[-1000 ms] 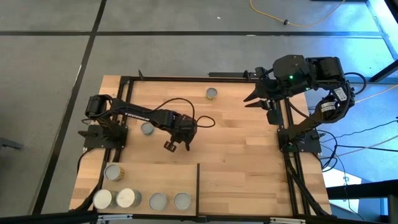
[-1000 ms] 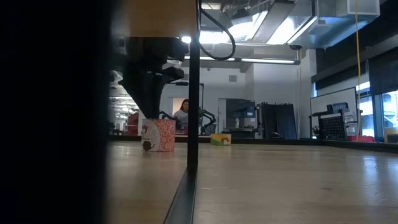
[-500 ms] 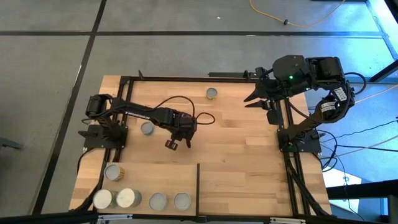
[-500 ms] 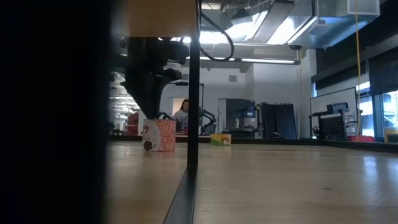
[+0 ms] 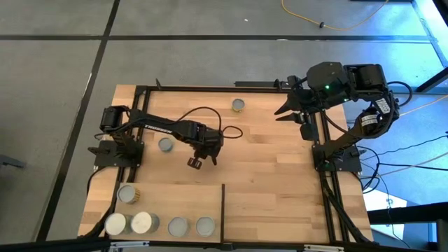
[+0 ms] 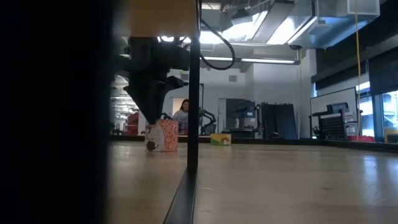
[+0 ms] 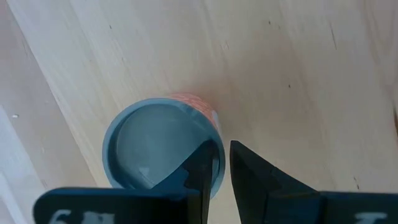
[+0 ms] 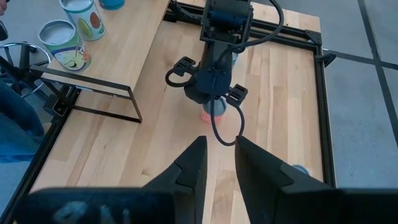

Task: Pick and place cans onto a shelf
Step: Put the orange can on the shelf

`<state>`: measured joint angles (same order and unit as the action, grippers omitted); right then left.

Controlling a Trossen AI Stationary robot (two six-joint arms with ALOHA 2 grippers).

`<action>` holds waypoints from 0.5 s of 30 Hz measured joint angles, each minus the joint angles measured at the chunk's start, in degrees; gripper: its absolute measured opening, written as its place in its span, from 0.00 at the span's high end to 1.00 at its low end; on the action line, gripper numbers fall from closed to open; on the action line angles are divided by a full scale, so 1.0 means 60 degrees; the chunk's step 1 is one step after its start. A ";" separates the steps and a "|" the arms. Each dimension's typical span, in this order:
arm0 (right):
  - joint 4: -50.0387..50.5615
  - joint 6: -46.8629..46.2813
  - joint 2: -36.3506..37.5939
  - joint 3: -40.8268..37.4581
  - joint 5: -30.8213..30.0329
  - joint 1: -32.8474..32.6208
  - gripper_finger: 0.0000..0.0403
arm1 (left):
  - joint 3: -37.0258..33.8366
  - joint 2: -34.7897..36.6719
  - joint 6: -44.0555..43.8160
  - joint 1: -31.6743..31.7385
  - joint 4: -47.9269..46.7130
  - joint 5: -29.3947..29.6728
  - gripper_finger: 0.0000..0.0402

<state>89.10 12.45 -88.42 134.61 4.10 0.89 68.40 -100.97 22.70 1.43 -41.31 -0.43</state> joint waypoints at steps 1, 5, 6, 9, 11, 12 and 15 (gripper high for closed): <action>0.0000 0.0000 0.0000 0.0000 0.0000 0.0000 0.79 | 0.0000 0.0000 0.0025 0.0000 0.0003 0.0001 0.88; 0.0000 0.0002 0.0000 0.0000 0.0000 0.0000 0.79 | -0.0007 -0.0004 -0.0276 0.0011 0.0070 0.0122 0.88; 0.0000 0.0000 0.0000 0.0000 0.0000 0.0000 0.79 | -0.0010 -0.0004 -0.0359 0.0005 0.0084 0.0220 0.89; 0.0000 0.0000 0.0000 0.0000 0.0001 0.0000 0.79 | -0.0011 -0.0004 -0.0506 0.0004 0.0072 0.0336 0.95; 0.0000 0.0000 0.0000 0.0000 0.0000 0.0000 0.79 | -0.0011 -0.0004 -0.0725 0.0004 0.0084 0.0381 0.98; 0.0000 0.0000 0.0000 0.0000 0.0000 0.0000 0.79 | -0.0011 -0.0004 -0.0881 0.0004 0.0111 0.0394 0.98; 0.0000 0.0000 0.0000 0.0000 0.0001 0.0000 0.79 | -0.0016 0.0037 -0.1102 0.0011 0.0135 0.0408 0.99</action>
<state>89.10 12.45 -88.42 134.61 4.11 0.89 68.30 -100.75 16.09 1.50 -40.51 2.02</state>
